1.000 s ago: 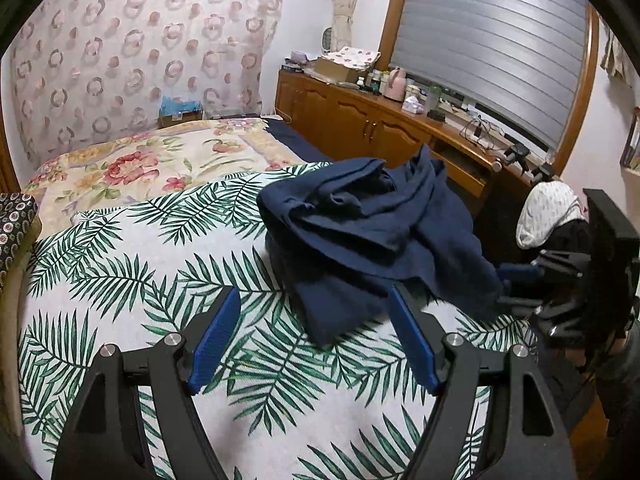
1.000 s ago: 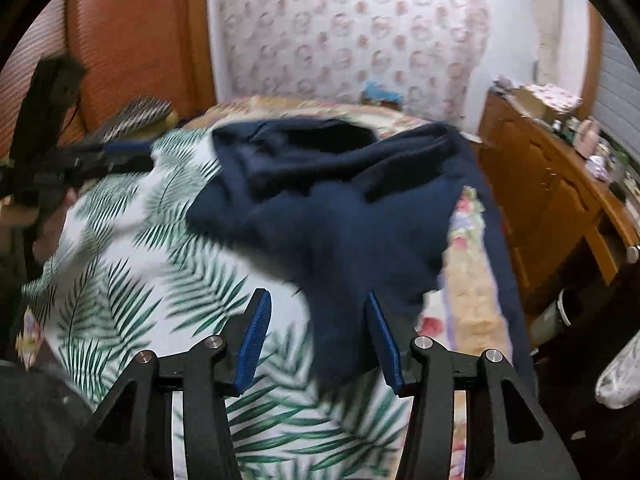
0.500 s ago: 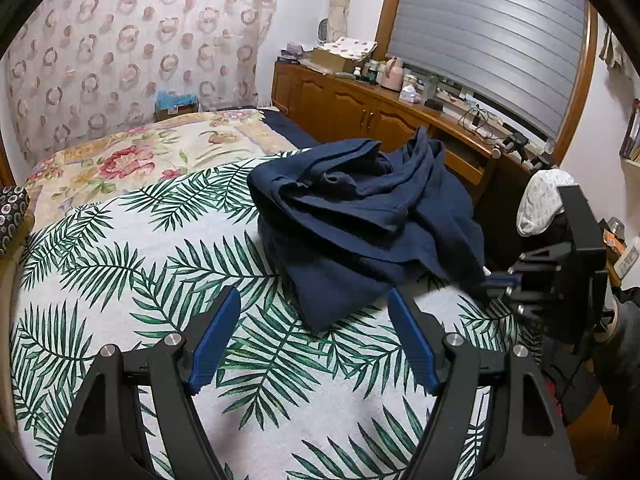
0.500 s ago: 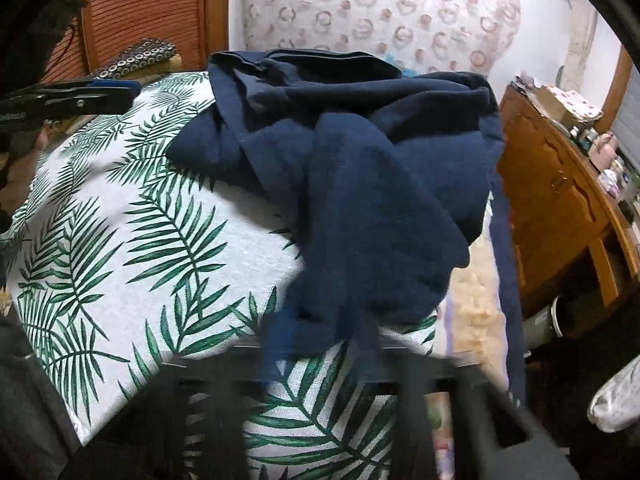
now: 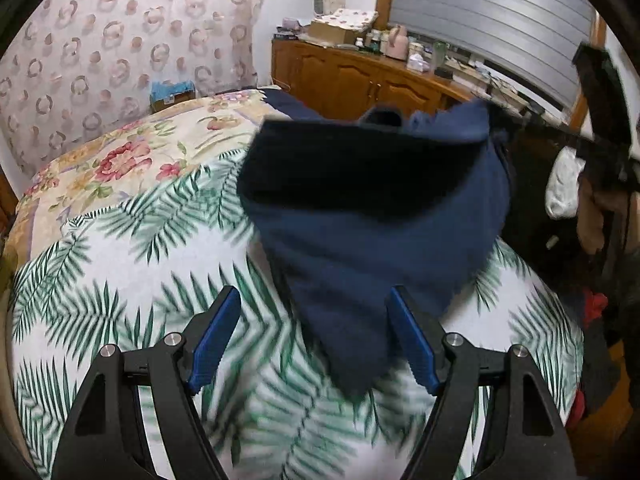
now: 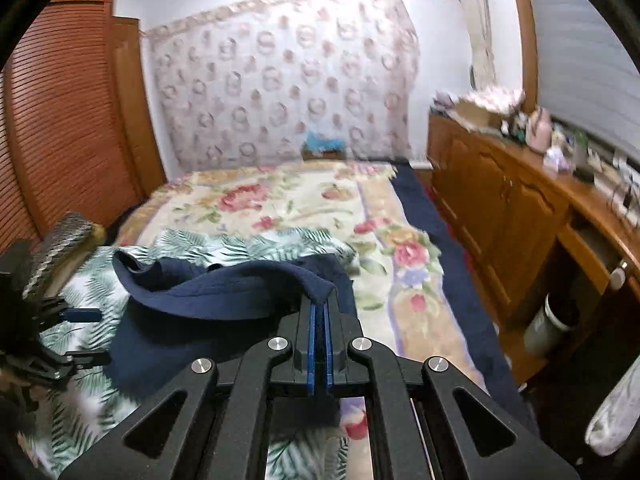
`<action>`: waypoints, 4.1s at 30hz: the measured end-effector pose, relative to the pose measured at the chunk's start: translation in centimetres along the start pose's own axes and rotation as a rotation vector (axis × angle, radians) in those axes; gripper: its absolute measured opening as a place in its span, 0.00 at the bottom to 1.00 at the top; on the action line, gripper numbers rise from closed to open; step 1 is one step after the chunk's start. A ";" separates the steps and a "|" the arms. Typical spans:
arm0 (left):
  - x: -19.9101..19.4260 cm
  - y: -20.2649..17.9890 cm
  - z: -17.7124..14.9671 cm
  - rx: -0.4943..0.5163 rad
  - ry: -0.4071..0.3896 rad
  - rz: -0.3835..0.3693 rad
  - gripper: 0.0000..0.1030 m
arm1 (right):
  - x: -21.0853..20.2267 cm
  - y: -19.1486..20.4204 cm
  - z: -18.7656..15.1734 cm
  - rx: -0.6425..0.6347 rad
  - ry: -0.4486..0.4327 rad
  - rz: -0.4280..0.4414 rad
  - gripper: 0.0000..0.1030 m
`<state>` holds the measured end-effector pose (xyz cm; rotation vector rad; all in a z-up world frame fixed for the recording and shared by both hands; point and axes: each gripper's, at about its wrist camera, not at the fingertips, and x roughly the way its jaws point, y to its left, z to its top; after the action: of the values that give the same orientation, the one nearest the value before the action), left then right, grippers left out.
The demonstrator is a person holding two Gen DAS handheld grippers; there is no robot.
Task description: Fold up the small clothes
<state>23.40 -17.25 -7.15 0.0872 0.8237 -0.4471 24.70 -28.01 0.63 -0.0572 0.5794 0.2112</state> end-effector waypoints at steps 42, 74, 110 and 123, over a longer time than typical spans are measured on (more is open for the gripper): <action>6.7 5.1 3.4 -0.238 0.086 -0.140 0.74 | 9.8 -3.7 1.0 0.127 0.310 0.253 0.53; -28.3 16.8 -3.1 -0.308 -0.439 0.126 0.11 | 4.8 21.9 14.0 -0.341 -0.096 0.568 0.26; -25.4 30.0 -19.4 -0.667 -0.310 0.376 0.15 | 17.5 39.7 12.6 -0.421 0.077 0.615 0.43; -25.5 29.2 -19.5 -0.671 -0.293 0.374 0.13 | 18.8 40.8 12.9 -0.442 0.092 0.692 0.13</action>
<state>7.01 22.87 -4.70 -0.4321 0.6142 0.1800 38.17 16.74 1.31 -0.2961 0.6192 1.0122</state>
